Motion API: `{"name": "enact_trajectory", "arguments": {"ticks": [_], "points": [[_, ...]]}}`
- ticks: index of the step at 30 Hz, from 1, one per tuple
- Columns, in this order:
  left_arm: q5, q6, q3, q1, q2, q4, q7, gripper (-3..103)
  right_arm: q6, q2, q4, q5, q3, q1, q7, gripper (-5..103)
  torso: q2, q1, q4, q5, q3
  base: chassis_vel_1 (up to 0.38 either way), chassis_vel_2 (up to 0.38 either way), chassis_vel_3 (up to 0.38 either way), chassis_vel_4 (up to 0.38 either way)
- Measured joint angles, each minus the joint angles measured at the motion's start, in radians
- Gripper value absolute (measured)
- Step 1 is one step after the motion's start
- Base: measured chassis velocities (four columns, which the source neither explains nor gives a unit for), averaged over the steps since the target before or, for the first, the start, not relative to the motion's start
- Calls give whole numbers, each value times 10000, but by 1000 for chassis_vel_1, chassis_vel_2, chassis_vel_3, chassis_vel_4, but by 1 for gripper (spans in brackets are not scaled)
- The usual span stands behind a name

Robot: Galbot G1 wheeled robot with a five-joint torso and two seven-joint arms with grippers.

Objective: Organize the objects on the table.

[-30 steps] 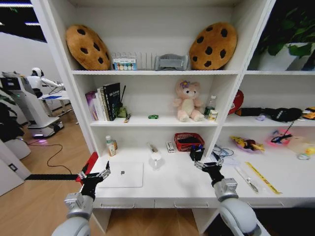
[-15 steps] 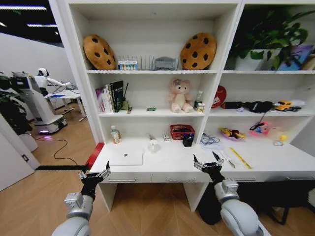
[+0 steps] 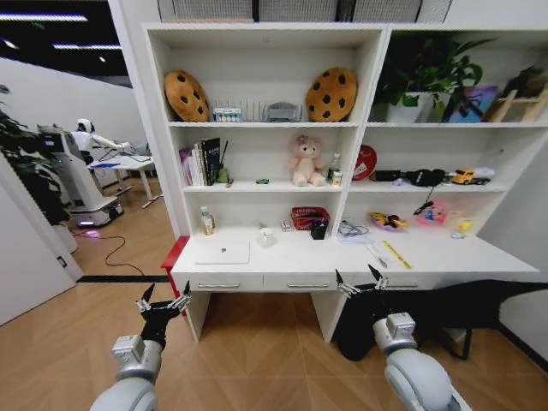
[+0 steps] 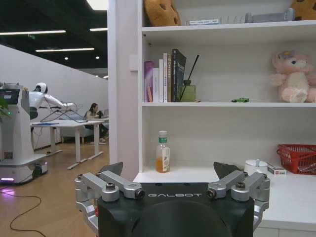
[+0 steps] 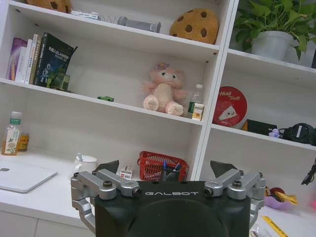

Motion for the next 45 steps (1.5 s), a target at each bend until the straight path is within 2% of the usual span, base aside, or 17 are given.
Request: {"name": "enact_trajectory", "arguments": {"ticks": [3,4,5,6,7,8,9,10,12,15,17,21,22,45], "points": [[-1,0,3,2,0,0,6,100,6,-8,-53,-3,-21,22,-4,100,1,-4,-5,10,-1,252,-240,-162,267],[0,-1,0,0,0,-3,2,100,10,-16,-86,-46,-31,37,-6,100,4,-5,3,10,-3,241,-206,-273,239],[0,1,0,1,0,4,-13,100,30,-18,-131,-120,-39,44,-15,100,-6,15,13,-9,6,241,-206,-245,149],[0,0,0,0,0,-2,-2,100,96,-17,-193,-183,-47,6,-37,100,0,-3,-10,22,-1,129,-120,-245,149],[0,0,0,0,0,-2,-2,100,96,-17,-193,-183,-47,6,-37,100,0,-3,-10,22,-1,129,-120,-245,149],[0,0,0,1,0,0,-5,100,143,-25,-215,-204,-52,-7,-68,100,9,-12,-3,-2,-7,129,-46,-152,104],[0,0,-2,2,0,1,-13,100,218,-35,-261,-209,-71,-1,-105,100,3,-8,3,-8,-2,78,-46,-79,147],[0,0,-2,2,0,1,-13,100,218,-35,-261,-209,-71,-1,-105,100,3,-8,3,-8,-2,78,-46,-79,147],[0,0,1,1,0,-1,-2,100,302,-48,-352,-208,-102,51,-133,100,4,-8,-6,20,-3,52,-48,-46,49],[0,0,1,-2,0,1,-2,100,387,-42,-418,-206,-139,84,-159,100,-2,3,-1,-1,1,-17,-45,17,19],[0,0,1,-2,0,0,-1,100,409,-20,-463,-214,-156,80,-174,100,-5,9,0,13,2,-45,15,78,-30],[0,0,1,-2,0,0,-2,100,450,20,-503,-240,-163,57,-187,100,-6,11,0,1,3,-47,41,59,-33],[0,0,1,-2,0,0,-2,100,473,30,-513,-261,-164,37,-200,100,-6,9,-1,10,3,0,0,0,0],[0,0,1,0,0,0,0,100,567,88,-318,-338,-81,-178,-285,100,0,-1,-2,6,0,0,0,0,0]]}}
